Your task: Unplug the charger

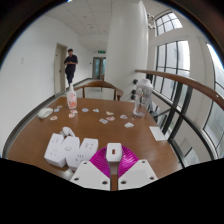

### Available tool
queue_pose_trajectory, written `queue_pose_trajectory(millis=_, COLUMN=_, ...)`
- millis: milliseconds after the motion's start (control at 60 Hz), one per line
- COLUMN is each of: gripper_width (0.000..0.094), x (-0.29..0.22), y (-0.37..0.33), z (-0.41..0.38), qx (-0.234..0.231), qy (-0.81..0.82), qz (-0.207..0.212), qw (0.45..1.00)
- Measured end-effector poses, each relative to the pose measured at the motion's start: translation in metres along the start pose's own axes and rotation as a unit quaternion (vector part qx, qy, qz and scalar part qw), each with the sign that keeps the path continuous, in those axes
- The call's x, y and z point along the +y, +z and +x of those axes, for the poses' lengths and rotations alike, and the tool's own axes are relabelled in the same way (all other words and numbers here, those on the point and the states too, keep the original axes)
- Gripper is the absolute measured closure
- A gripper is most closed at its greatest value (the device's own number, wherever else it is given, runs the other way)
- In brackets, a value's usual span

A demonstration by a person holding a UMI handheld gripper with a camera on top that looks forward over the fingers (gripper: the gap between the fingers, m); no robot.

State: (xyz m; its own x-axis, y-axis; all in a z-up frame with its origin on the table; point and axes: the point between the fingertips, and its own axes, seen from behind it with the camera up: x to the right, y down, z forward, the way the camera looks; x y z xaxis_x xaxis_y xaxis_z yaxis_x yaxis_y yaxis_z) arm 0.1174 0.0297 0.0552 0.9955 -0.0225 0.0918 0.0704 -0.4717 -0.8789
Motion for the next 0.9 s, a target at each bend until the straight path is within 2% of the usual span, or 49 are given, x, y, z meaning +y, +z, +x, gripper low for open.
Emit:
queue_pose_trajectory(millis=83, gripper_width=0.0861, x=0.023, y=0.009, z=0.009, qx=0.000, qy=0.000, qz=-0.017, qw=1.000)
queue_pose_trajectory(millis=150, gripper_width=0.0817, x=0.037, y=0.018, z=0.011, qx=-0.004, qy=-0.005, qz=-0.032, qw=0.999)
queue_pose_trajectory(millis=183, gripper_width=0.0800, x=0.032, y=0.021, z=0.010, qx=-0.009, qy=-0.010, qz=-0.019, qw=1.000)
queue_pose_trajectory(millis=300, gripper_width=0.0713, x=0.031, y=0.025, z=0.007, qx=-0.022, qy=-0.016, qz=-0.031, qw=0.999)
queue_pose_trajectory(millis=333, gripper_width=0.0540, x=0.030, y=0.026, z=0.005, qx=-0.027, qy=-0.011, qz=-0.033, qw=0.999)
queue_pose_trajectory(millis=350, gripper_width=0.0499, x=0.030, y=0.025, z=0.006, qx=-0.029, qy=-0.008, qz=-0.033, qw=0.999)
queue_pose_trajectory(millis=433, gripper_width=0.0065, x=0.027, y=0.019, z=0.004, qx=-0.040, qy=-0.002, qz=-0.027, qw=0.999)
queue_pose_trajectory(millis=450, gripper_width=0.0042, x=0.026, y=0.017, z=0.003, qx=-0.042, qy=-0.002, qz=-0.026, qw=0.999)
queue_pose_trajectory(millis=483, gripper_width=0.0096, x=0.024, y=0.012, z=0.003, qx=-0.045, qy=-0.002, qz=-0.020, qw=0.999)
queue_pose_trajectory(millis=900, gripper_width=0.0086, x=0.040, y=-0.098, z=0.001, qx=-0.063, qy=0.022, qz=0.023, qw=0.998)
